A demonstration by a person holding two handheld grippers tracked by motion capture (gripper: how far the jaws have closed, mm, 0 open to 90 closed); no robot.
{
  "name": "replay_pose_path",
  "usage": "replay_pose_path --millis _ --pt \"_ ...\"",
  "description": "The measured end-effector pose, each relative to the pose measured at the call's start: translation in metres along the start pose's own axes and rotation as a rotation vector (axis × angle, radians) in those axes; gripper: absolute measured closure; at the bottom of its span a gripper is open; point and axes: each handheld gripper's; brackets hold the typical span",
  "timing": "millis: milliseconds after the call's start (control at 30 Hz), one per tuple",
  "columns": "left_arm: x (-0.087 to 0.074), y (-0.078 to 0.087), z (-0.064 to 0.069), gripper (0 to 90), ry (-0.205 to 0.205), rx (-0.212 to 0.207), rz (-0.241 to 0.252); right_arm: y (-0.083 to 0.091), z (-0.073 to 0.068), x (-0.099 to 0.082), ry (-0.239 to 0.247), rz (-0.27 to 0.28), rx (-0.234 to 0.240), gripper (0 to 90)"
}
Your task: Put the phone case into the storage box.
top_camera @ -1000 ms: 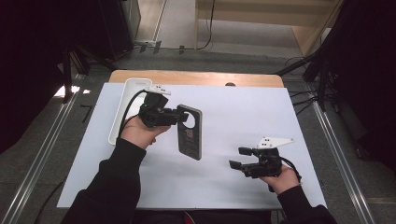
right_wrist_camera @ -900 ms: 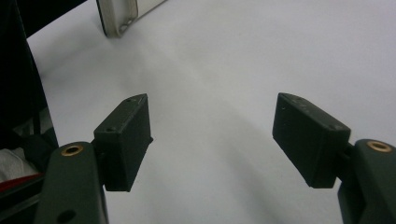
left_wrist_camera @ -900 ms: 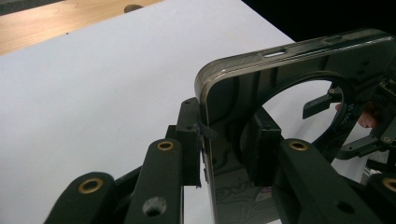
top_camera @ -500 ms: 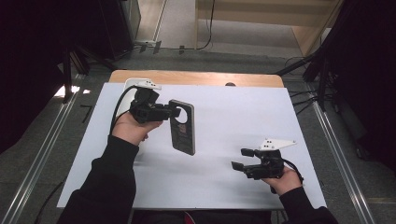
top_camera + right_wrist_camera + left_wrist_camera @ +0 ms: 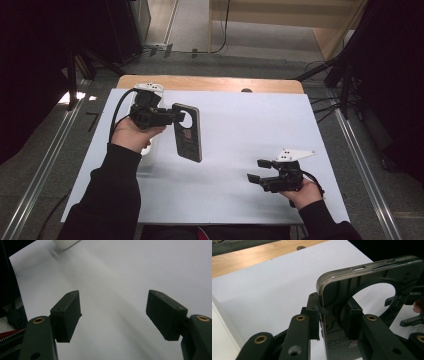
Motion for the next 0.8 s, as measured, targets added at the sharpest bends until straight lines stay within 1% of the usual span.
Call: replay_pose_path --millis 300,467,567,800 --pt "-0.001 0.011 -0.009 70.7 0.009 0.031 0.003 -0.001 0.0 0.0 0.002 -0.005 0.0 27.1" --pt "-0.001 0.016 -0.013 70.7 0.017 0.039 0.013 -0.001 0.0 0.0 0.001 -0.004 0.001 27.1" --pt "-0.001 0.019 -0.015 70.8 0.028 0.051 0.022 -0.001 0.0 0.0 0.003 -0.005 0.002 27.1" --pt "-0.002 0.028 -0.021 70.7 0.037 0.073 0.035 -0.002 -0.001 0.0 0.004 -0.008 0.004 27.1"
Point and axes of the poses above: each handheld gripper's, and its own axes: y roughly backward along the jaws, x roughly out of its top, z roughly to its right, and after that the axes turned 6 degrees about -y, right-handed
